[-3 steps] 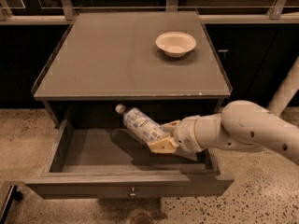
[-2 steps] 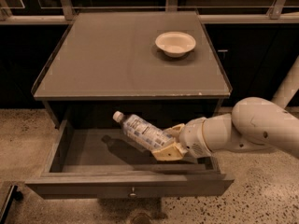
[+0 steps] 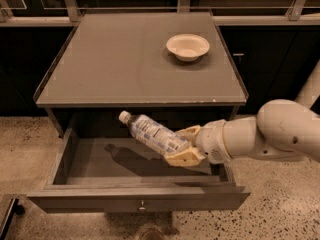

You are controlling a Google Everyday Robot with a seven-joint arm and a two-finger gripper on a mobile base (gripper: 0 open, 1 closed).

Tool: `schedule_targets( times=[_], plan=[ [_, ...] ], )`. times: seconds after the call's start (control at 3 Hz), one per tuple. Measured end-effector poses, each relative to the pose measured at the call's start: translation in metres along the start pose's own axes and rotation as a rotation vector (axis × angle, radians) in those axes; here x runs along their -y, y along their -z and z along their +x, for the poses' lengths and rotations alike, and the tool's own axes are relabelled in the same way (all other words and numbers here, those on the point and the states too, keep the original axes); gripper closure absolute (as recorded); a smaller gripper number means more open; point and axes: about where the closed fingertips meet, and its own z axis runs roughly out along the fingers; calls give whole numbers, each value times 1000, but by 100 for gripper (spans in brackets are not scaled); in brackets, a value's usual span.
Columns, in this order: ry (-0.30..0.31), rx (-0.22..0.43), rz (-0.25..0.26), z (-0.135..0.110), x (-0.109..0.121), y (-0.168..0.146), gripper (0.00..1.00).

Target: Pick blue plastic bottle from top drawer and place on counter

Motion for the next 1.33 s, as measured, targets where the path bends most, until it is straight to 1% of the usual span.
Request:
schedule_targets(
  times=[0.33, 0.67, 1.0, 1.33],
  plan=[
    [150, 77, 27, -39, 4, 37, 100],
    [252, 130, 56, -71, 9, 71, 100],
    [294, 176, 69, -105, 33, 97, 100],
    [293, 175, 69, -105, 33, 96, 100]
  ],
)
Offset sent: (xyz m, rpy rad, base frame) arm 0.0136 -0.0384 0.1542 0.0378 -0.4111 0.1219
